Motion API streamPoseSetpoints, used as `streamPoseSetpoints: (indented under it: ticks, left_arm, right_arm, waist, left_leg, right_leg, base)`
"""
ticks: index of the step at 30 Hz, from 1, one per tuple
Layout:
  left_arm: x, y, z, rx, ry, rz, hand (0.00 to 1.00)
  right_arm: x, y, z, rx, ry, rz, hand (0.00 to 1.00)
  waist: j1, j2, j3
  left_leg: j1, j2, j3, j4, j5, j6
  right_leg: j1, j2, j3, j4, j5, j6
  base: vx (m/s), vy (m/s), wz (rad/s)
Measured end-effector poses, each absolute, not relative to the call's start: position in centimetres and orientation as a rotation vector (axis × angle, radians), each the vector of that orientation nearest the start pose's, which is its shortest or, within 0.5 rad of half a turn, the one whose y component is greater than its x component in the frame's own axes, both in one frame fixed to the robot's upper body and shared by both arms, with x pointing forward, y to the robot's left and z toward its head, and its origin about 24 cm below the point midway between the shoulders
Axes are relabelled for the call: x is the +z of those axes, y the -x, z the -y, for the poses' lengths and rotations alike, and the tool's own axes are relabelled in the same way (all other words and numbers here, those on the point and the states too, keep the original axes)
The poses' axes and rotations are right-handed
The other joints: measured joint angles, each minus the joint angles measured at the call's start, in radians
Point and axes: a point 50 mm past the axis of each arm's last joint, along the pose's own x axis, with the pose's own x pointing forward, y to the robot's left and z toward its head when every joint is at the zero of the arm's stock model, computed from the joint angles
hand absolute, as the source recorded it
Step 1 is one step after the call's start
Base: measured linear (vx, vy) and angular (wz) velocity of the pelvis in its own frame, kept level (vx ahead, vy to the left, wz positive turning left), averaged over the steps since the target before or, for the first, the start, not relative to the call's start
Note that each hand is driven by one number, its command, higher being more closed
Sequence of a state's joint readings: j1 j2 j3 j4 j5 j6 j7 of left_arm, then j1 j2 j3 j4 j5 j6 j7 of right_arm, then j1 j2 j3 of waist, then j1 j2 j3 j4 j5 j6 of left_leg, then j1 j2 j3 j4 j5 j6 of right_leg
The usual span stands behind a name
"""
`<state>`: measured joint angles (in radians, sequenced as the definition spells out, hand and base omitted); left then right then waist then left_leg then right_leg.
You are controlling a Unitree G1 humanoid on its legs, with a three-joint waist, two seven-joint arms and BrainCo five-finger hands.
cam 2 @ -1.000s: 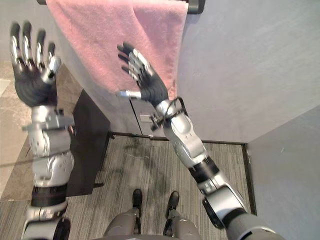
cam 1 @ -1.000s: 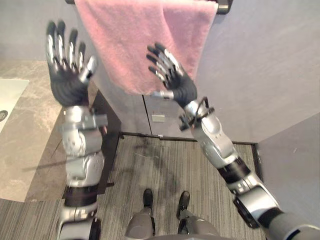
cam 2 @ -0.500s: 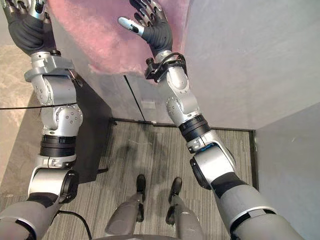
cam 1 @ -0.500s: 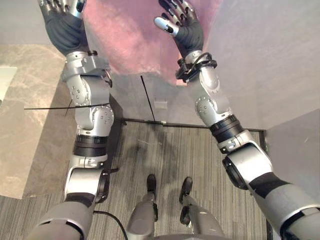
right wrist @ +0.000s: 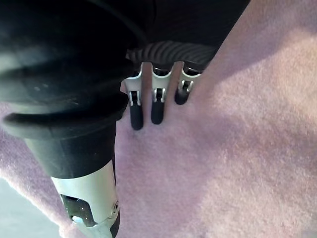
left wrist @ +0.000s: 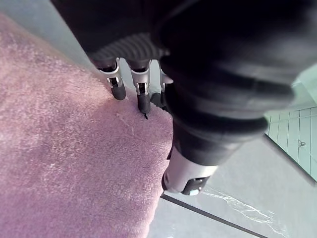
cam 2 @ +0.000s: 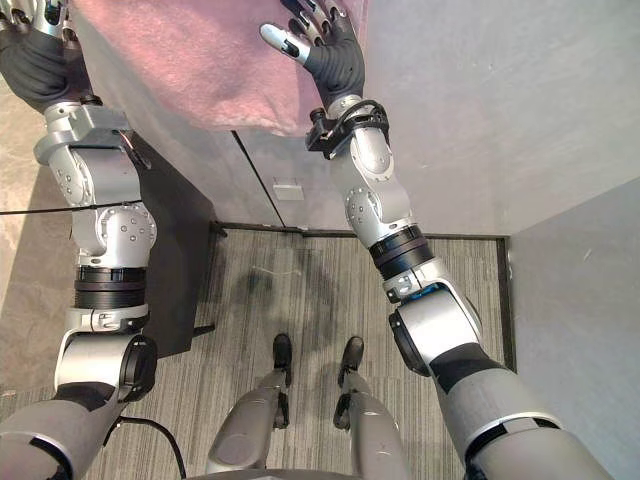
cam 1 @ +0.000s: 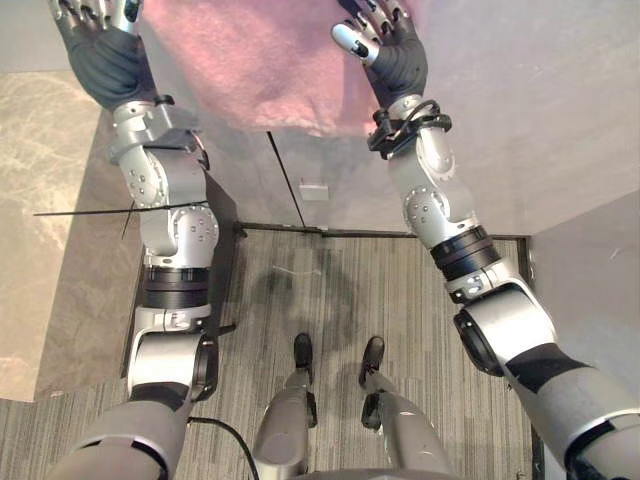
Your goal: Organize washtable
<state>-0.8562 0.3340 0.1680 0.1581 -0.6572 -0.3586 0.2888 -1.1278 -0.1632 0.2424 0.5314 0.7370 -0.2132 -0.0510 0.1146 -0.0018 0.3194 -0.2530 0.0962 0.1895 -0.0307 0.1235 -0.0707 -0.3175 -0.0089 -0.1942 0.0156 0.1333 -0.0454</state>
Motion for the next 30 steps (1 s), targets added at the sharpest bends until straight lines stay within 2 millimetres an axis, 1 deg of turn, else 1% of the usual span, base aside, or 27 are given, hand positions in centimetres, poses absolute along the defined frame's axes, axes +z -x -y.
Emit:
streamPoseSetpoints:
  ticks: [1,4,6,8,11,13,15,19,22,25,26,29,30]
  left_arm:
    - [30.2,-32.2,-21.7,0.169,0.571,0.994,0.0]
    - [30.4,-32.2,-22.3,0.184,0.54,0.997,0.0]
    - [30.3,-32.5,-22.9,0.202,0.517,0.978,0.0]
    - [30.2,-32.8,-23.2,0.21,0.504,0.959,0.0]
    - [29.8,-33.2,-23.4,0.188,0.499,0.923,0.0]
    - [30.0,-33.3,-23.3,0.127,0.511,0.919,0.0]
    - [30.4,-33.1,-23.6,0.081,0.49,0.931,0.0]
    - [30.8,-32.6,-24.3,0.028,0.429,0.948,0.0]
    - [30.0,-31.6,-25.1,0.002,0.342,0.943,0.0]
    - [28.6,-29.7,-26.1,-0.042,0.198,0.918,0.0]
    - [28.0,-28.9,-26.4,-0.066,0.145,0.898,0.0]
    - [26.6,-27.3,-27.2,-0.088,0.066,0.862,0.0]
    - [26.1,-26.3,-27.8,-0.089,0.033,0.85,0.0]
  right_arm:
    - [29.0,-37.3,5.8,0.438,-0.41,0.602,0.0]
    - [27.9,-37.4,6.1,0.433,-0.411,0.578,0.0]
    - [26.8,-37.6,6.4,0.419,-0.416,0.55,0.0]
    - [26.4,-37.6,6.5,0.416,-0.42,0.538,0.0]
    - [26.4,-37.6,6.8,0.41,-0.413,0.54,0.0]
    - [26.6,-37.4,7.3,0.408,-0.402,0.557,0.0]
    - [26.7,-36.9,7.7,0.42,-0.406,0.58,0.0]
    - [25.9,-37.0,8.3,0.419,-0.395,0.567,0.0]
    - [25.7,-36.5,8.7,0.432,-0.388,0.578,0.0]
    - [25.3,-36.3,9.5,0.437,-0.355,0.583,0.0]
    - [24.8,-36.3,10.0,0.435,-0.341,0.573,0.0]
    - [23.3,-36.4,10.8,0.421,-0.323,0.536,0.0]
    - [22.4,-36.3,11.3,0.417,-0.311,0.515,0.0]
  waist:
    - [-0.001,-0.001,0.001]
    - [-0.006,-0.008,0.006]
    - [-0.012,-0.013,0.01]
    - [-0.016,-0.014,0.011]
    - [-0.019,-0.013,0.012]
    - [-0.016,-0.013,0.016]
    - [-0.017,-0.013,0.021]
    - [-0.018,-0.013,0.021]
    - [-0.018,-0.012,0.021]
    - [-0.015,-0.012,0.02]
    - [-0.012,-0.011,0.02]
    - [-0.002,-0.009,0.019]
    - [0.002,-0.006,0.017]
  left_leg:
    - [0.0,0.0,0.001,0.0,0.0,0.0]
    - [0.001,0.002,0.003,0.001,0.0,0.0]
    - [0.001,0.004,0.003,0.002,0.0,0.0]
    - [0.001,0.005,0.004,0.002,0.0,0.0]
    - [0.001,0.007,0.005,0.004,-0.001,0.0]
    - [0.0,0.008,0.005,0.006,-0.002,-0.001]
    - [-0.002,0.008,0.005,0.006,-0.002,-0.001]
    - [-0.004,0.009,0.007,0.012,-0.005,0.0]
    - [-0.004,0.01,0.009,0.014,-0.007,0.0]
    - [-0.002,0.01,0.009,0.017,-0.01,0.0]
    - [-0.001,0.01,0.009,0.023,-0.016,0.0]
    - [0.005,0.011,0.008,0.043,-0.031,-0.001]
    - [0.014,0.009,0.005,0.041,-0.033,-0.001]
  right_leg:
    - [0.0,0.0,0.001,0.0,0.0,0.0]
    - [0.0,0.002,0.003,0.0,0.0,0.0]
    - [0.0,0.004,0.003,0.0,0.0,0.0]
    - [0.0,0.004,0.003,0.0,0.0,0.0]
    - [0.0,0.006,0.004,0.0,0.0,0.0]
    - [-0.001,0.006,0.004,0.0,0.0,0.0]
    - [-0.002,0.006,0.004,0.0,0.0,0.0]
    - [-0.003,0.006,0.004,0.0,-0.001,0.0]
    - [-0.003,0.006,0.005,0.001,-0.004,0.003]
    - [-0.001,0.005,0.004,0.005,-0.01,0.007]
    - [0.001,0.004,0.004,0.011,-0.014,0.005]
    - [0.01,0.002,0.004,0.019,-0.025,0.003]
    - [0.021,0.001,0.001,0.019,-0.034,0.005]
  base:
    - [0.02,0.026,-0.06]
    - [0.01,0.01,-0.01]
    - [0.0,0.0,0.0]
    - [0.0,0.0,0.0]
    - [0.0,0.0,0.0]
    - [0.0,0.0,0.0]
    - [0.01,0.018,0.0]
    - [0.02,0.028,-0.01]
    - [0.03,0.033,-0.01]
    - [0.03,0.04,0.01]
    - [0.02,0.04,0.0]
    - [0.02,0.037,0.0]
    - [0.04,0.037,0.07]
